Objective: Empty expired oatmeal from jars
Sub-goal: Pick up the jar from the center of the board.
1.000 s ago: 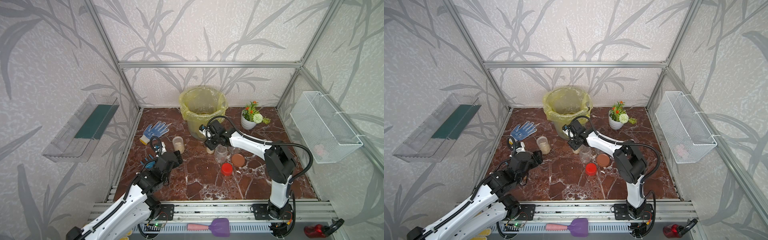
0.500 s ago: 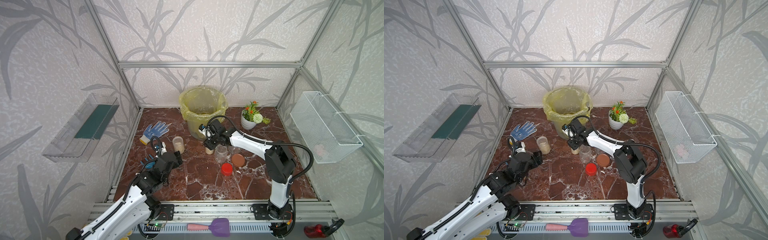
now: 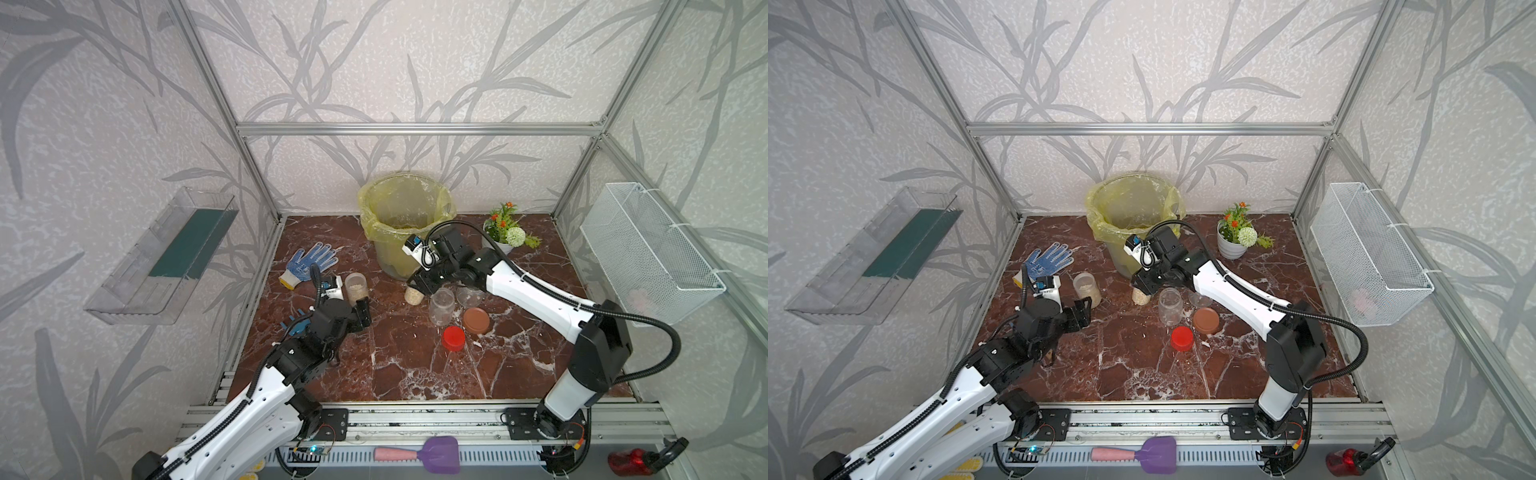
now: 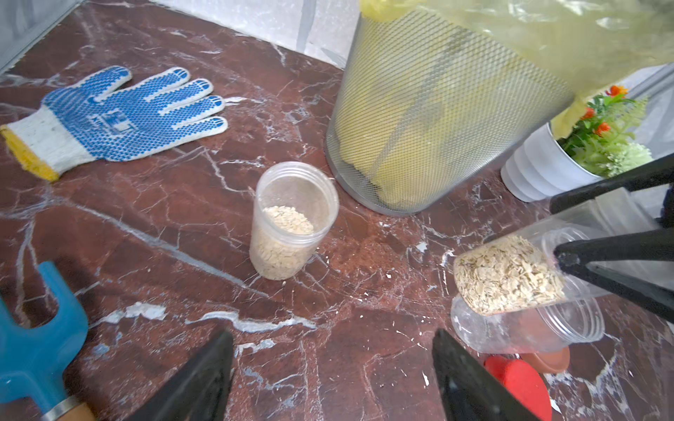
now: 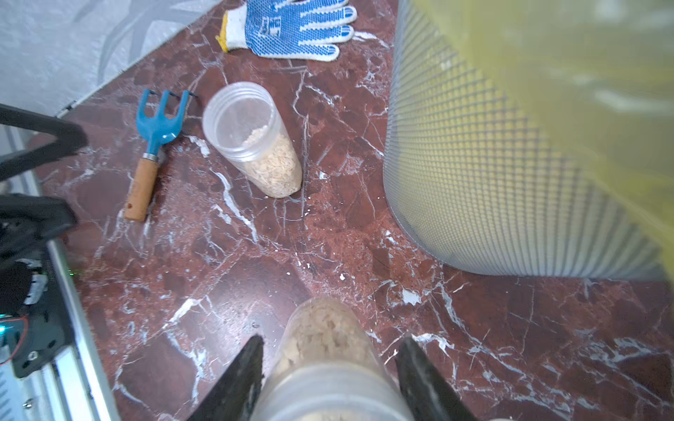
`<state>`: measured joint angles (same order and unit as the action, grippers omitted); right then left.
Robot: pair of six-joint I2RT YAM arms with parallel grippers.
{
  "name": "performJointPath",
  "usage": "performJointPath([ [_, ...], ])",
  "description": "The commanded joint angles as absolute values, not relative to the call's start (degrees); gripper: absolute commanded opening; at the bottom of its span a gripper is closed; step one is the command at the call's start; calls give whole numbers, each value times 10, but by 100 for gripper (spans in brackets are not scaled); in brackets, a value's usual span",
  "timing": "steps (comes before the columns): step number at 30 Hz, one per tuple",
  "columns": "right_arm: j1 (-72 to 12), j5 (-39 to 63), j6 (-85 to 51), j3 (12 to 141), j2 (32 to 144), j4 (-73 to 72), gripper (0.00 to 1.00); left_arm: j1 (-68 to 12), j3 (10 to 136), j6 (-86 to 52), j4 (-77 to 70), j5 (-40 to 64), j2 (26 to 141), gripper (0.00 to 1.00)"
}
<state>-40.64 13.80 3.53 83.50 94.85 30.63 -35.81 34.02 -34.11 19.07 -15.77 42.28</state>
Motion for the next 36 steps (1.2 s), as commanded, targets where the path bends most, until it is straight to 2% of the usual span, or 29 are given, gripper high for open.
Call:
performJointPath([
  [1, -405, 162, 9, 827, 899, 356, 25, -356, 369, -291, 157, -106, 444, 83],
  [14, -352, 194, -82, 836, 764, 456, 25, -356, 456, -160, 94, 81, 558, 82],
  [27, -282, 229, -112, 868, 751, 506, 24, -381, 528, -74, 75, 251, 655, 78],
  [36, -265, 242, -110, 885, 766, 504, 24, -419, 577, -69, 60, 308, 702, 77],
])
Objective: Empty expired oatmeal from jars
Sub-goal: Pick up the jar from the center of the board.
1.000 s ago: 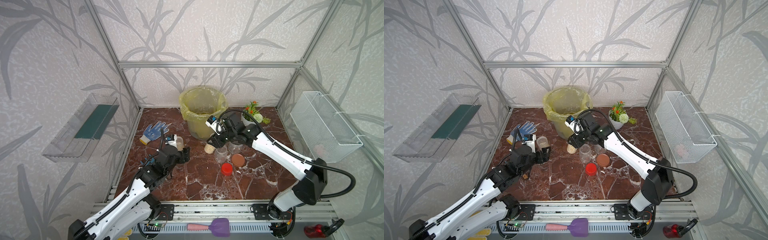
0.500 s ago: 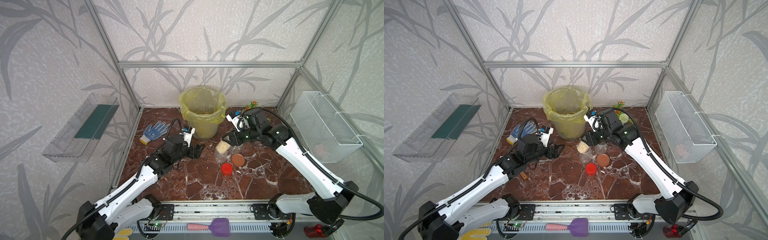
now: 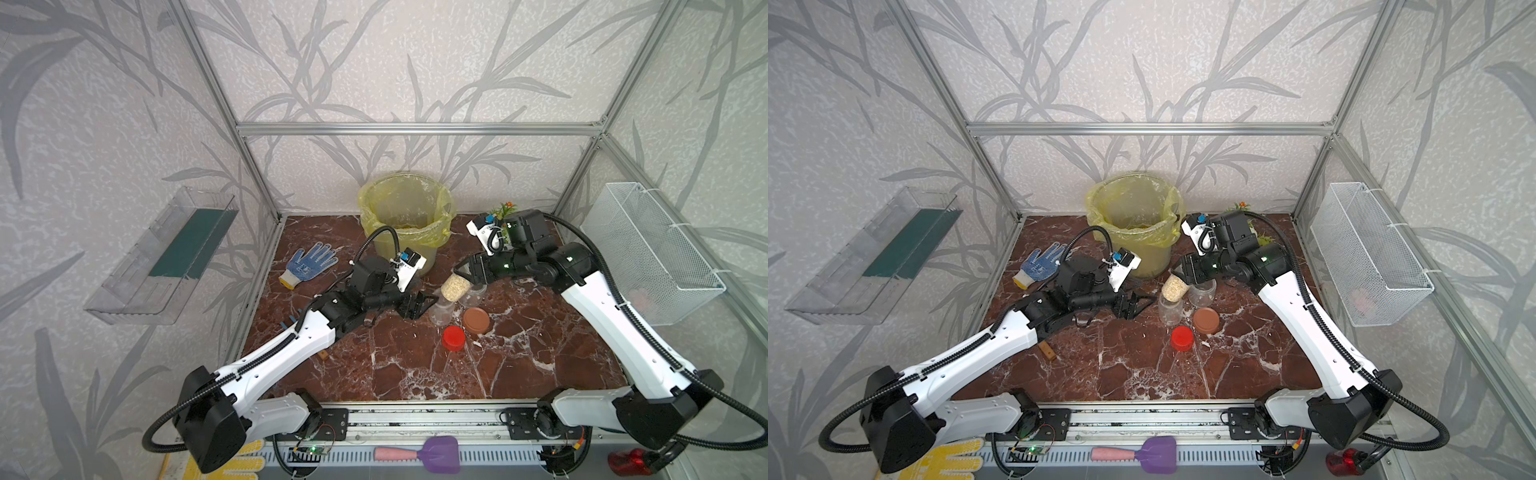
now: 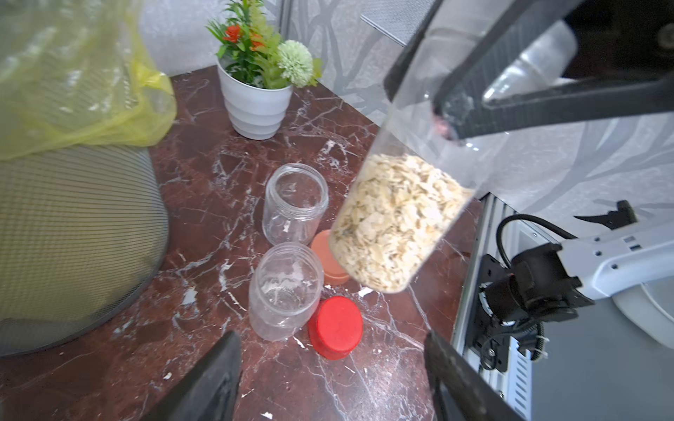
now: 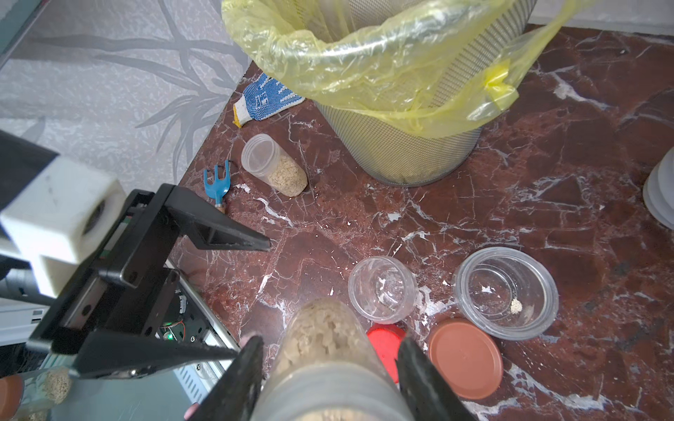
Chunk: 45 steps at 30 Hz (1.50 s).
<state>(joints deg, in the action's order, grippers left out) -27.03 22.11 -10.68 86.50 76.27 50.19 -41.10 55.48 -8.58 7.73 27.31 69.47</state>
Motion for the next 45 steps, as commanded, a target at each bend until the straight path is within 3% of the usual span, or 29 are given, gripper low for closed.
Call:
performJointPath([
  [1, -265, 249, -114, 886, 768, 501, 24, -423, 583, -66, 61, 310, 708, 77],
  [25, -253, 336, -162, 892, 750, 477, 24, -464, 679, -29, 60, 334, 810, 64],
  [35, -250, 341, -167, 875, 743, 464, 25, -466, 693, -27, 67, 315, 827, 32],
  [37, -250, 340, -167, 871, 739, 464, 29, -466, 693, -26, 65, 304, 828, 26],
  [42, -250, 325, -171, 857, 722, 467, 63, -466, 690, -18, 64, 258, 830, 18],
  [45, -247, 315, -174, 841, 709, 472, 76, -466, 692, -3, 71, 238, 833, 16],
])
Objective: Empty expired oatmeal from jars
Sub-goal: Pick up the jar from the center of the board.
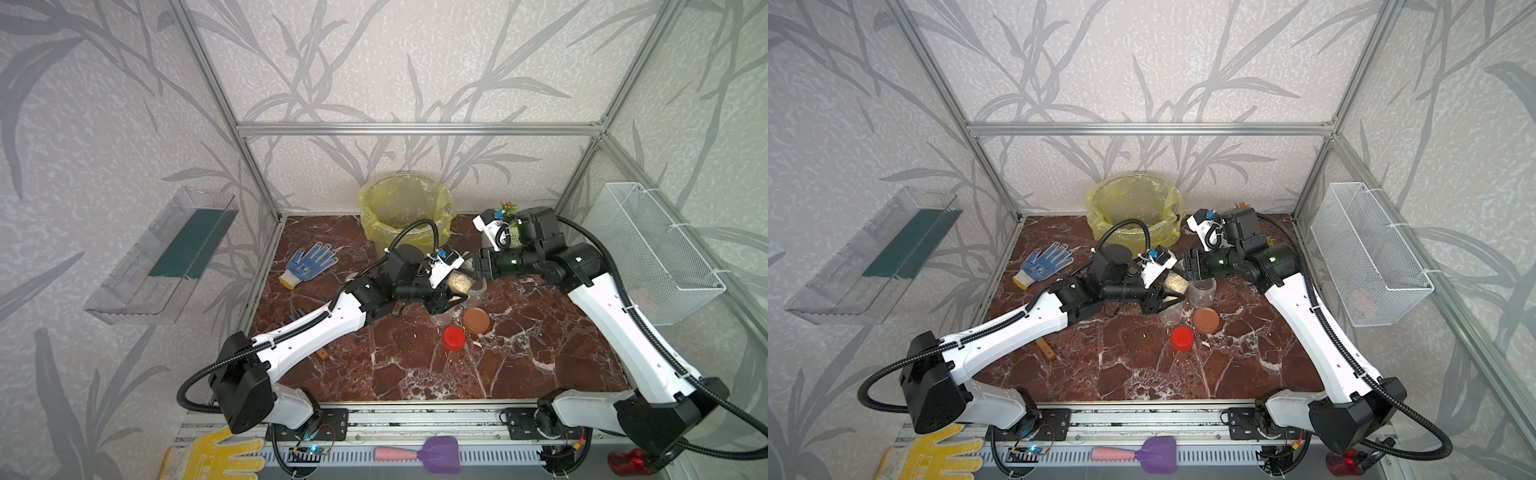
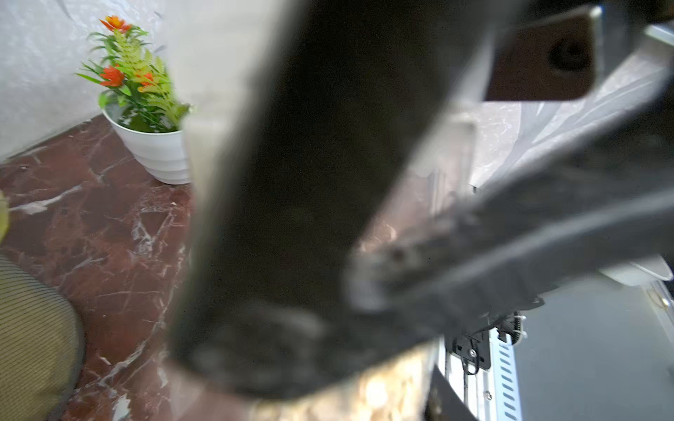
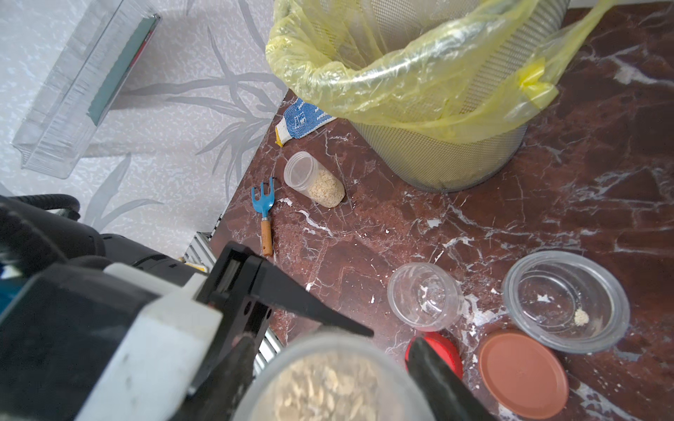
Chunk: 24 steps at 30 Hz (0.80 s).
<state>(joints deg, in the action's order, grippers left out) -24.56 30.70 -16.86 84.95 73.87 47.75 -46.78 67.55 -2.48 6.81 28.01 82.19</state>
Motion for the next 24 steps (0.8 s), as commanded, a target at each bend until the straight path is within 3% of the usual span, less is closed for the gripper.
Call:
performJointPath([
  [1, -245, 313, -175, 835, 706, 473, 80, -466, 693, 1, 74, 234, 834, 15],
  [11, -180, 334, -217, 789, 646, 481, 85, -466, 689, 59, 92, 157, 829, 9],
  [18, -96, 454, -276, 779, 655, 488, 85, -485, 669, 136, 88, 60, 798, 8],
  [24, -87, 502, -296, 823, 708, 522, 88, -509, 662, 190, 91, -16, 790, 7],
])
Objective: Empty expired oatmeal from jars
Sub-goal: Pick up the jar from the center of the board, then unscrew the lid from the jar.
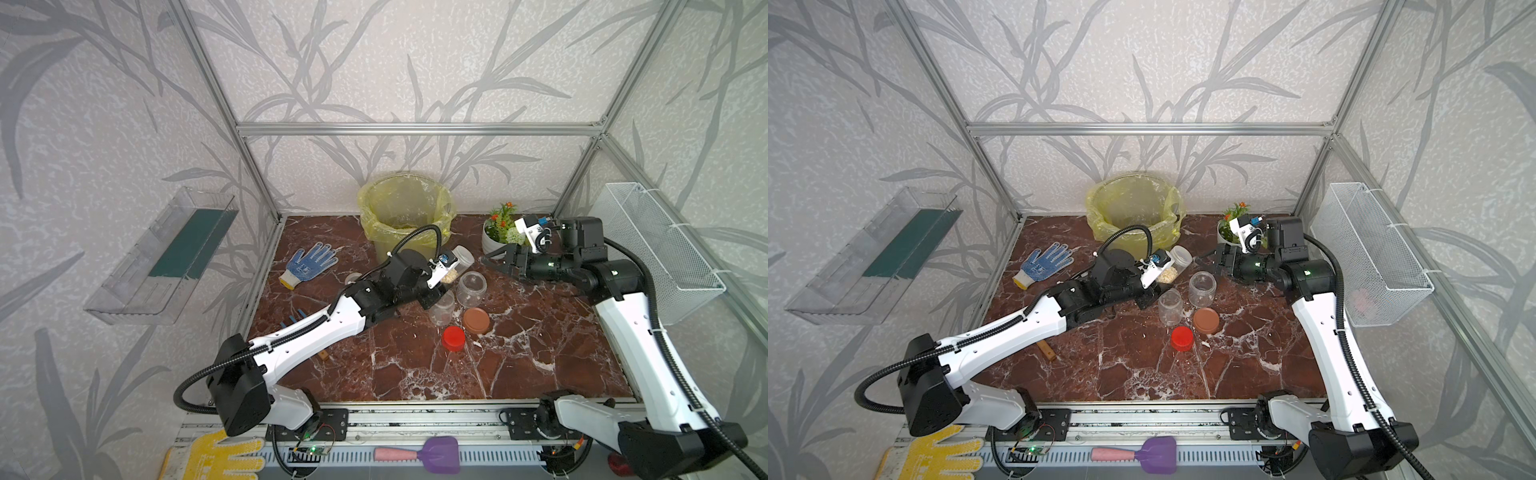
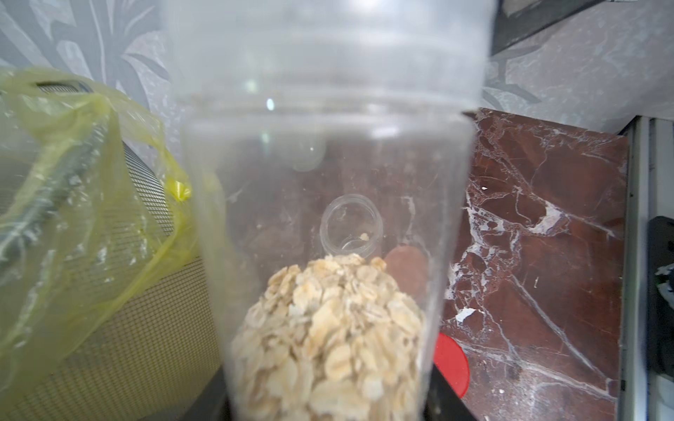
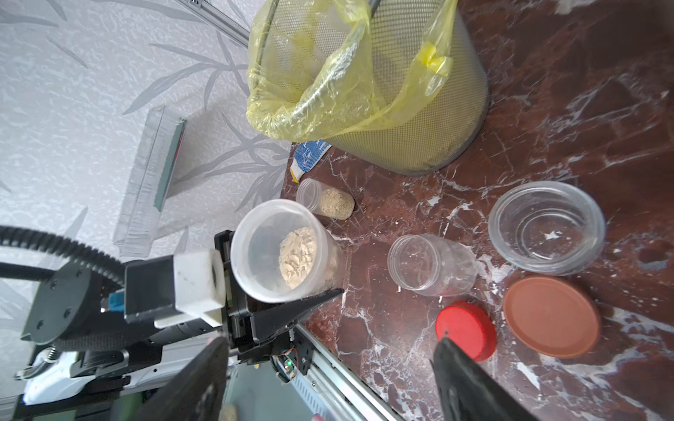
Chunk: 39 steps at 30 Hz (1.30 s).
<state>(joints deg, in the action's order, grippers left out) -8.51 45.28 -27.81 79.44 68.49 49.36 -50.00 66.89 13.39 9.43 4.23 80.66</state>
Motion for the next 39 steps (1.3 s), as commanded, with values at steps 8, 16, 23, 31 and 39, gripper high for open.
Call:
performJointPath([
  [8, -100, 476, -316, 859, 745, 511, 88, -518, 672, 221, 97, -38, 798, 6],
  [16, -141, 443, -311, 901, 779, 533, 87, -519, 683, 238, 103, -33, 803, 6],
  [23, -179, 410, -286, 949, 819, 568, 84, -519, 683, 242, 108, -30, 802, 6],
  [31, -198, 394, -260, 973, 843, 596, 78, -519, 683, 244, 111, -28, 801, 5],
  [39, -214, 390, -239, 987, 859, 615, 73, -519, 686, 244, 113, -28, 805, 5],
])
